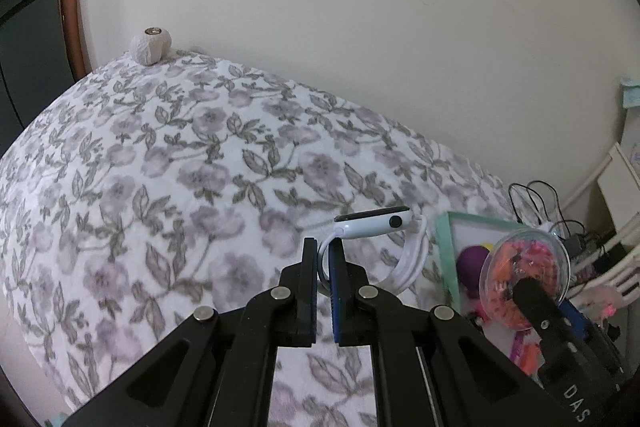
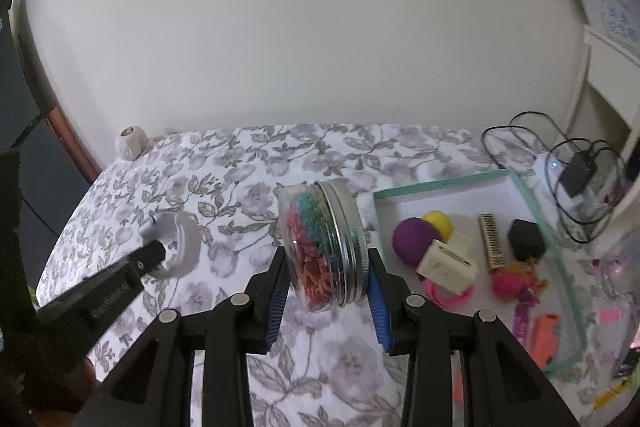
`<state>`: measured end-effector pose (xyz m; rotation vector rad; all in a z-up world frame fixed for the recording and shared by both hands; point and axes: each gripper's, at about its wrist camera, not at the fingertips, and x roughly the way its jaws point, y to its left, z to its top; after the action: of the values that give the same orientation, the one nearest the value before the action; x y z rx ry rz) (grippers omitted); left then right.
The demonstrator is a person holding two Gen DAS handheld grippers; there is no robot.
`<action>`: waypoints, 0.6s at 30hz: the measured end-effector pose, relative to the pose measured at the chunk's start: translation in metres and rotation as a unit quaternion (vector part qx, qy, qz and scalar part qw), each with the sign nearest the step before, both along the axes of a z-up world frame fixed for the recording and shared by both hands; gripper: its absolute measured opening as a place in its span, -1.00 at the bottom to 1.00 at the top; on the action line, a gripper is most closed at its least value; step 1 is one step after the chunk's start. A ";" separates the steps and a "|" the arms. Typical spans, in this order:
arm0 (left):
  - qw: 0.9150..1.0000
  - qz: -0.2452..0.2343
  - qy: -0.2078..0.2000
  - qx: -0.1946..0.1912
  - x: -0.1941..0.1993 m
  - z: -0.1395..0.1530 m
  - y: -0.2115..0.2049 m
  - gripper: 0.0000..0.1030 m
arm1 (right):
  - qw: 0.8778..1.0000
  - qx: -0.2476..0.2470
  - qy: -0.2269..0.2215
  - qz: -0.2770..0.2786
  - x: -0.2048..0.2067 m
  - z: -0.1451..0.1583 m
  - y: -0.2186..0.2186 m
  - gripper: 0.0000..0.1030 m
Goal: Organize rigid objects
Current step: 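Carry the smartwatch and bead jar over the tray and lower them inside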
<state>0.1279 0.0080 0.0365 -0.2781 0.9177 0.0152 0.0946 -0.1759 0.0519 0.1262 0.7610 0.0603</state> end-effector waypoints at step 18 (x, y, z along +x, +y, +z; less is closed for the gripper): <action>0.998 -0.054 0.020 0.024 -0.032 -0.010 -0.056 -0.90 | 0.997 0.044 0.028 -0.065 -0.026 -0.013 -0.072 -0.31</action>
<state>0.0957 -0.0483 0.0262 -0.1844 0.9699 -0.0579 0.0683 -0.2481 0.0387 0.2618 0.8047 -0.0327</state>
